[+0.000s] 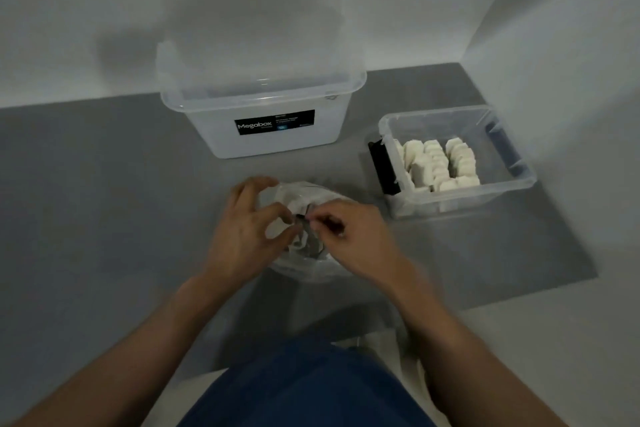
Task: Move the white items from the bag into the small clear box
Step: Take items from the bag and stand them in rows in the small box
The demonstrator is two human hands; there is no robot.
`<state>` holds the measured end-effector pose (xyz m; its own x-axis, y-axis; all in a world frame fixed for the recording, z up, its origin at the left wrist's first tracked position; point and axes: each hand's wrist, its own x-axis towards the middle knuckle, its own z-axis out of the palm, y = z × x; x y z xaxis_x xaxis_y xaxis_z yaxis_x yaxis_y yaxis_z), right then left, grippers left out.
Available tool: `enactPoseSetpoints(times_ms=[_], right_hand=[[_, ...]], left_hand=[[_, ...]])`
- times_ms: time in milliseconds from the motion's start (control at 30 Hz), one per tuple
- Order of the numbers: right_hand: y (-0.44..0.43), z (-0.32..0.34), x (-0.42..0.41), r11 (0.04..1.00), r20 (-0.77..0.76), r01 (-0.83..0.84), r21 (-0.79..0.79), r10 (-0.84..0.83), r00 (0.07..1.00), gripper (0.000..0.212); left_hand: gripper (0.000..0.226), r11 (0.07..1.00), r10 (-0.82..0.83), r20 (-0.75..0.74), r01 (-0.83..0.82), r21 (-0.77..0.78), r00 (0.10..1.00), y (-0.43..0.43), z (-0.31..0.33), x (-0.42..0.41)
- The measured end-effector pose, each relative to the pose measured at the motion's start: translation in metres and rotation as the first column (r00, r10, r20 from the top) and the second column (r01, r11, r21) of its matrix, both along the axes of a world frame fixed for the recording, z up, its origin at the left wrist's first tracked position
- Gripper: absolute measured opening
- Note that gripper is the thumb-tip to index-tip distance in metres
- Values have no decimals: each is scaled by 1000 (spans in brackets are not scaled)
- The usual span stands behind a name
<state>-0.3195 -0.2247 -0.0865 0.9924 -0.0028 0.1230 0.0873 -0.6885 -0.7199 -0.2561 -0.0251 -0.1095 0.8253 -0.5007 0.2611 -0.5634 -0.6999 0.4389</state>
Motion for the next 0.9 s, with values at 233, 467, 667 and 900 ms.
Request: enactPoseSetpoints(times_ms=[233,467,667,900], right_hand=[[31,-49,22,908,-262,-57,-415,-59,963,22],[55,-53,29,860,-265,-202,-468,81,961,31],[66,-57,24,862,-201,-148,-484,55,978,26],[60,-46,14,865,-79,-34,-501,-7,997,26]], left_hand=[[65,982,60,-302,-3,187,951,11,-28,10],[75,996,-5,-360,38,85,933,18,-27,12],[67,996,-52,-356,75,52,933,31,-45,16],[76,1000,-12,-397,5,-20,918,37,-40,11]])
